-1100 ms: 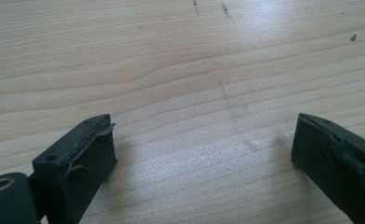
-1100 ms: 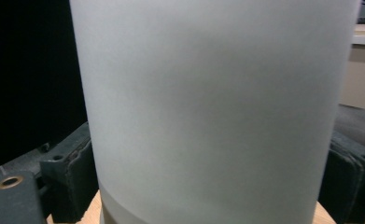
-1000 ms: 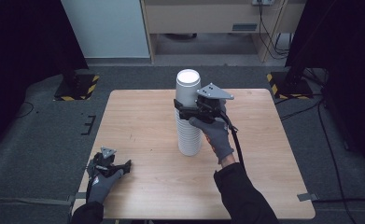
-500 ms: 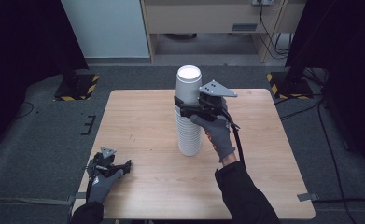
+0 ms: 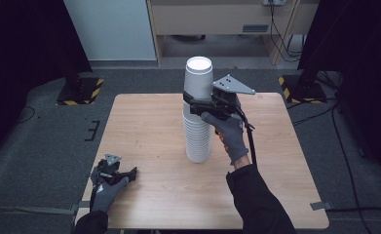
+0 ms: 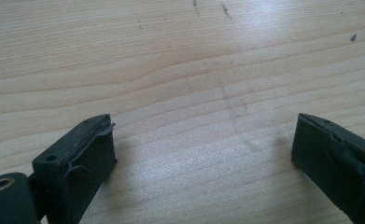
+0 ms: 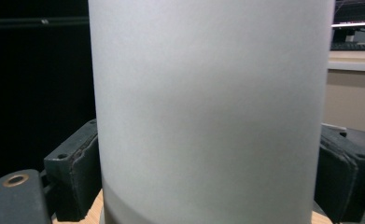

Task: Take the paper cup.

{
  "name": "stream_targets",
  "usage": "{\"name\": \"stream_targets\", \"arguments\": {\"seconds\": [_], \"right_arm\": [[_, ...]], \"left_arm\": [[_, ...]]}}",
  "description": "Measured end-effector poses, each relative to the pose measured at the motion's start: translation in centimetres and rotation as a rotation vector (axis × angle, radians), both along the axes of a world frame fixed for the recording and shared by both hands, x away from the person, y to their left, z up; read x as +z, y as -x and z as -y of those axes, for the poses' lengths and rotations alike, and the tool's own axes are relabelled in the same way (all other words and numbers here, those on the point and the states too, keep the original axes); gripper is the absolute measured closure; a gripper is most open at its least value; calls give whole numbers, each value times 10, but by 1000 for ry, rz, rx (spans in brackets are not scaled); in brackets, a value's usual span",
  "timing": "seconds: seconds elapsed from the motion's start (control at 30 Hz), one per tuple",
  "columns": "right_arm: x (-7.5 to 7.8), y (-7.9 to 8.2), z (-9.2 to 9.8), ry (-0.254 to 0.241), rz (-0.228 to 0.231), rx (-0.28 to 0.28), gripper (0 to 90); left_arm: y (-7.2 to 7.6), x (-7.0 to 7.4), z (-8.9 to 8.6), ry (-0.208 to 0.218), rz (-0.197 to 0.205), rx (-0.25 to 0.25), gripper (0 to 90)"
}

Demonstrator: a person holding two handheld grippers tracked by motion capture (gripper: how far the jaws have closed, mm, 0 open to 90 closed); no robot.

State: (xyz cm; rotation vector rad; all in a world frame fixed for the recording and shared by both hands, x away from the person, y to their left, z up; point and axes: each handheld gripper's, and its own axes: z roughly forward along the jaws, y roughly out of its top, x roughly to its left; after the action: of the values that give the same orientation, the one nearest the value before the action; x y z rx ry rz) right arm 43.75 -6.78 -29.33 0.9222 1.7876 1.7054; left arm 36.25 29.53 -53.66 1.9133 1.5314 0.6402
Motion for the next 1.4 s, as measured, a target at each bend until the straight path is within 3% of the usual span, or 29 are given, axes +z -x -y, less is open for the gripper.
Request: {"name": "stream_targets", "arguments": {"seconds": [0.1,0.47,1.03,1.4], "right_arm": [[5,0,0,-28,2,8,119],[18,1,3,-55,20,1,121],[44,12,24,-115,50,9,124],[50,23,44,-114,66,-23,123]], "left_arm": [[0,0,0,0,0,0,54],[0,0,0,0,0,0,54],[0,0,0,0,0,0,53],[0,0,0,0,0,0,53]]}}
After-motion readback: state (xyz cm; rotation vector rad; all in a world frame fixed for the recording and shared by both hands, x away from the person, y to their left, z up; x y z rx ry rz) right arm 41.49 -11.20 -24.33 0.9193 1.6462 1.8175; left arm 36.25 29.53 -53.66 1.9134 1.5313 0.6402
